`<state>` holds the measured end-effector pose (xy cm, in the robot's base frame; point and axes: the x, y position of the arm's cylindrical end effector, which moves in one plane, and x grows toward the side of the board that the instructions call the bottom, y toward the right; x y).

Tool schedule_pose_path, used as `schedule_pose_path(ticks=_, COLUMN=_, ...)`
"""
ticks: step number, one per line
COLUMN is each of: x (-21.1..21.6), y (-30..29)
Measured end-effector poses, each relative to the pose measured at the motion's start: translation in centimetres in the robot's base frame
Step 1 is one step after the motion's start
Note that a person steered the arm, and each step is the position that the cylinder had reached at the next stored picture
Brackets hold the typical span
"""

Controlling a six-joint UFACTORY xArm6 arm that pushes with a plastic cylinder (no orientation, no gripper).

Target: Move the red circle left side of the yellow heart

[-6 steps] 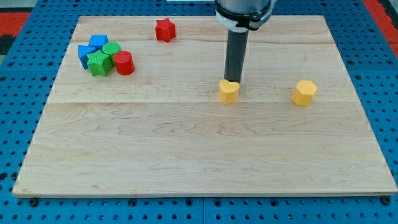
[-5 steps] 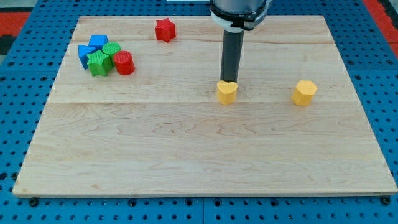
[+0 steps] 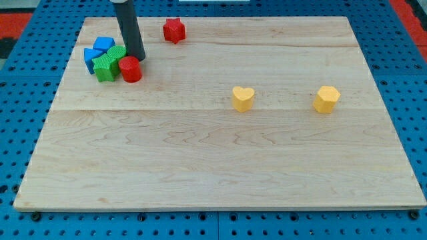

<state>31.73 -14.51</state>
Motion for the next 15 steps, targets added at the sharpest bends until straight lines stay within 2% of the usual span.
schedule_pose_path(ticks=1, x=0.8, y=-1.4)
schedule_pose_path(ticks=3, x=5.5, y=-2.0)
schedule_pose_path(ticks=4, x=4.8, y=-3.6)
schedule_pose_path(ticks=6, x=8.7, y=-3.5)
schedule_pose_path(ticks=7, x=8.9, y=-6.9)
schedule_pose_path(ticks=8, x=11.7, y=-7.9)
schedule_pose_path(ticks=10, x=11.4, y=1.1)
schedule_pose_path(ticks=11, x=13.4, y=-2.8)
schedule_pose_path(ticks=12, x=12.5, y=-1.0)
schedule_pose_path(ticks=13, x=11.5, y=5.3)
schedule_pose_path(ticks=14, x=12.6, y=4.0)
schedule_pose_path(ticks=15, x=16.8, y=3.4)
